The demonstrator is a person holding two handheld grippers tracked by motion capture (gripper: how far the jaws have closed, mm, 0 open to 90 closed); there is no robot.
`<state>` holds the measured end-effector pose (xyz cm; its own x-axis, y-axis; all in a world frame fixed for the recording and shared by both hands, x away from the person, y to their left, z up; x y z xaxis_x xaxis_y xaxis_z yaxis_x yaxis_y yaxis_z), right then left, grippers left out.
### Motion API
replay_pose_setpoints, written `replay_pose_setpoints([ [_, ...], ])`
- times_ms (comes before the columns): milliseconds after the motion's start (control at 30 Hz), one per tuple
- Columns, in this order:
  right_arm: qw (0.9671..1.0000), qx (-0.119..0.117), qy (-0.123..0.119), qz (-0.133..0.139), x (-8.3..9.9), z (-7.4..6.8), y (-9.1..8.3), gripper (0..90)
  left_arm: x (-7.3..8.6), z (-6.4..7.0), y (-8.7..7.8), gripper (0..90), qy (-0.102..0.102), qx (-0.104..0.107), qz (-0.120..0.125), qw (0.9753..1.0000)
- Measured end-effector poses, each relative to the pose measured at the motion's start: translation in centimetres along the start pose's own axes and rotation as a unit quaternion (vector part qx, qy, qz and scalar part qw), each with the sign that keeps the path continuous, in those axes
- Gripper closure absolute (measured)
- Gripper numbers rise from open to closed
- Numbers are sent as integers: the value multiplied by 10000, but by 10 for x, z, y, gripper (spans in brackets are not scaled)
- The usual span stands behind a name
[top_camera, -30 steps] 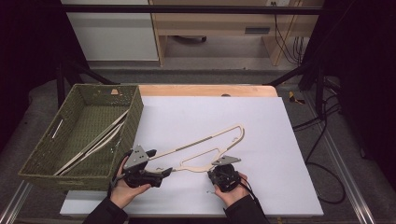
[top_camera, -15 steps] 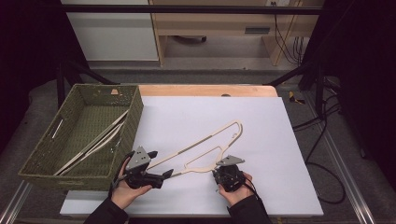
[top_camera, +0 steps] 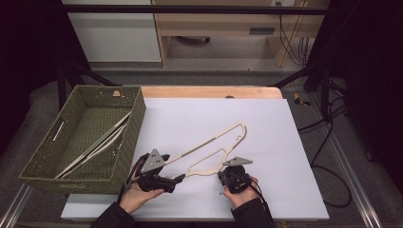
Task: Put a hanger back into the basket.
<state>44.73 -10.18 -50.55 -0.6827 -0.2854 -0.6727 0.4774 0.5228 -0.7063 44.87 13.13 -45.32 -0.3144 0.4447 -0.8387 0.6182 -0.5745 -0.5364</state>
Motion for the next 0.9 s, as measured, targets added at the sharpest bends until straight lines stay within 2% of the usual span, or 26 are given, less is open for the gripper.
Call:
replay_pose_setpoints([
  [67,10000,30,-37,-25,-1,2,-1,894,-4,3,6,122,114,39,-90,9999],
  [167,10000,-46,-19,23,-6,3,-6,895,-9,8,19,123,239,78,-266,9993],
  [267,9999,-83,-53,104,-14,3,-16,894,-16,17,39,134,368,203,-455,9981],
  [333,9999,-90,-80,120,-16,3,-18,895,-17,20,43,135,402,223,-495,9977],
  [567,9996,-99,-212,130,-26,1,-24,895,-25,36,72,160,738,363,-778,9936],
  [633,9996,-105,-229,138,-28,1,-26,895,-27,40,77,179,865,328,-846,9921],
  [667,9995,-112,-250,145,-29,0,-29,895,-28,42,80,202,954,299,-880,9911],
  [800,9994,-95,-292,162,-32,-2,-31,895,-32,48,88,259,1088,247,-957,9891],
  [867,9994,-107,-293,160,-33,-3,-33,895,-32,49,92,345,1197,214,-1038,9871],
  [900,9994,-100,-306,158,-33,-3,-33,895,-32,51,94,382,1179,200,-1035,9874],
])
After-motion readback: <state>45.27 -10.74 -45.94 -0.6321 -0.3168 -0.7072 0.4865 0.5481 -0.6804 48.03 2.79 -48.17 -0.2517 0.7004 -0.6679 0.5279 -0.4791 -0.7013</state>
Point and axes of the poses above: each handheld gripper's, and its own axes: y roughly forward along the jaws, x roughly out of its underside, z roughly to its right, the point moved 4 cm from there along y, roughly forward along the jaws, and after that the axes turned 8 degrees about -x, right-handed, at the moved point
